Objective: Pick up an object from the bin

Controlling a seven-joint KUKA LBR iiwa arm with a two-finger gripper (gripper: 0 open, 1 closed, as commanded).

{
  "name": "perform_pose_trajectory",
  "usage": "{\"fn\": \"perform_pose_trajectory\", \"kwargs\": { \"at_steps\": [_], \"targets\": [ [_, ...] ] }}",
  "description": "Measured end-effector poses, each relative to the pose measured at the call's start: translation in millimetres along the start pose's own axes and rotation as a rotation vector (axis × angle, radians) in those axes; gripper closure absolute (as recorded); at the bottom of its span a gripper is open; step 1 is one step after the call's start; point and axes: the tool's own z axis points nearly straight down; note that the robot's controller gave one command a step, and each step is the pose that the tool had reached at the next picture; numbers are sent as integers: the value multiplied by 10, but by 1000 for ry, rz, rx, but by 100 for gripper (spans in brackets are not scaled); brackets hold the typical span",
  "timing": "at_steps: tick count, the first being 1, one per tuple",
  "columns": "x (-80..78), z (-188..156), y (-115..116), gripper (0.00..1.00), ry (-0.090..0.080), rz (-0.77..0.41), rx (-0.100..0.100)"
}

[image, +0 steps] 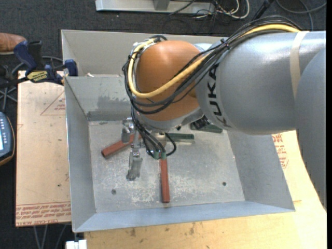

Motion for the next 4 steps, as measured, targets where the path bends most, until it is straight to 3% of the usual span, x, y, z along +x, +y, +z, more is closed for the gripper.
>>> {"fn": "perform_pose_trajectory", "kwargs": {
  "at_steps": [1,2,3,4],
  "targets": [
    [-295,1527,-35,0,-9,-104,-2],
    [-880,1186,-34,0,-16,-81,-2],
    [-1097,1533,-234,0,-9,-68,-1],
    [-1097,1504,-218,100,-11,-70,-3]
  ]
}}
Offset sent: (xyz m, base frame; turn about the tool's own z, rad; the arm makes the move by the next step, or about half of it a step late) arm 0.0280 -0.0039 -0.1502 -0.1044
